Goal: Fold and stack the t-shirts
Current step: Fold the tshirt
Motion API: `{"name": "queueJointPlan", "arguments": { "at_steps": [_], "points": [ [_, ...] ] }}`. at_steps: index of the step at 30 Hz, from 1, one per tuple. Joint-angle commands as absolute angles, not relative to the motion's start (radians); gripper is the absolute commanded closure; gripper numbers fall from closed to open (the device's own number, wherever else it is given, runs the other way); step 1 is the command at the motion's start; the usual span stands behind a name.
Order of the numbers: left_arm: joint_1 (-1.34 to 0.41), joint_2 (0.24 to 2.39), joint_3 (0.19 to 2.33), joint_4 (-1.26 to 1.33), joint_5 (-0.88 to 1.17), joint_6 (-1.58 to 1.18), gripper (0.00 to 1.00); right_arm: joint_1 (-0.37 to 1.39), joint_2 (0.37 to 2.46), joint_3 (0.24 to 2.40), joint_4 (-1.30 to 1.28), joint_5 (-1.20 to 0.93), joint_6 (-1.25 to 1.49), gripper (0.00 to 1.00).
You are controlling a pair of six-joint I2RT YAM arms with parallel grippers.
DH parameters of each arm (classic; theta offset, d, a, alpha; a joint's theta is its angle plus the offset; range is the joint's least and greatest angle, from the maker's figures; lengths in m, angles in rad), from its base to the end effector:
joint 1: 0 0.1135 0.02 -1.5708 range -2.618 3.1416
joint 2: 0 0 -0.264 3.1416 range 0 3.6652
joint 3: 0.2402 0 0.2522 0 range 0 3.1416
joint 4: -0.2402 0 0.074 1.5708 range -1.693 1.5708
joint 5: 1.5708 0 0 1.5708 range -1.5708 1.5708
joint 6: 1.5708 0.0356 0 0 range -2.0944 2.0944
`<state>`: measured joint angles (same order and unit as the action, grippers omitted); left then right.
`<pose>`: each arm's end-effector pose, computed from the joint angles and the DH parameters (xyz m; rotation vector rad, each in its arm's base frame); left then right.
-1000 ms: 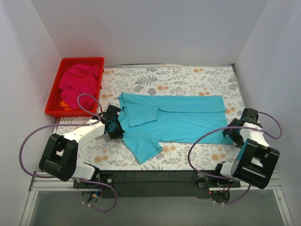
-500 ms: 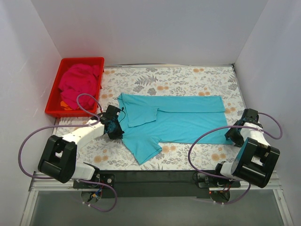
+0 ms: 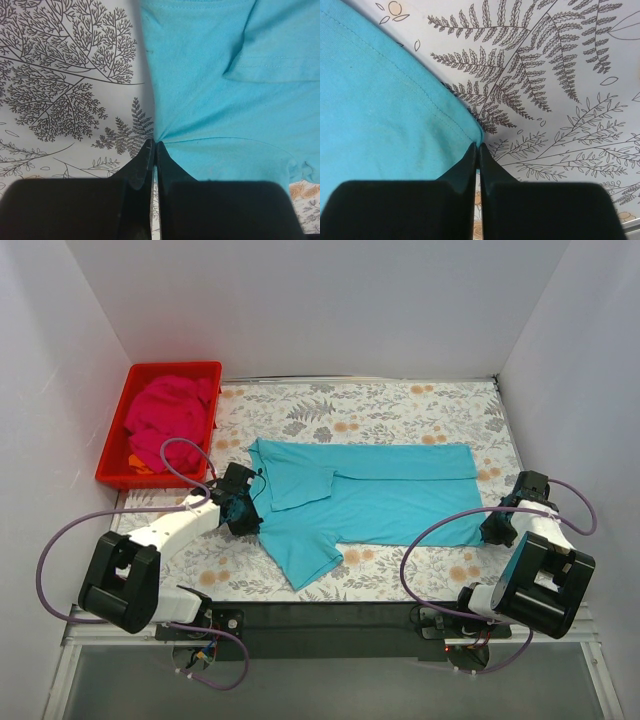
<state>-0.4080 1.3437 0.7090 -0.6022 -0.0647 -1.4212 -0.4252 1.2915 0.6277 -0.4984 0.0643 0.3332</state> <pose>0.2114 -0.0889 0.1703 -1.4058 2.5012 -0.3264 0.2001 -0.0931 0.1631 1.0291 2.5332 -0.1139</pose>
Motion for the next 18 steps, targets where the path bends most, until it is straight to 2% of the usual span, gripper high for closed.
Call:
{"name": "queueJointPlan", "arguments": {
  "at_steps": [1, 7, 18],
  "points": [
    [-0.41, 1.299, 0.73, -0.611, -0.087, -1.419, 1.0, -0.422, 1.295, 0.632, -0.555, 0.067, 0.314, 0.99],
    [-0.41, 1.289, 0.716, -0.601, -0.081, -1.41, 1.0, -0.422, 1.292, 0.65, -0.571, 0.06, 0.304, 0.99],
    [-0.405, 1.292, 0.798, -0.637, -0.089, -1.396, 1.0, -0.422, 1.299, 0.807, -0.606, 0.012, 0.304, 0.99]
  ]
}}
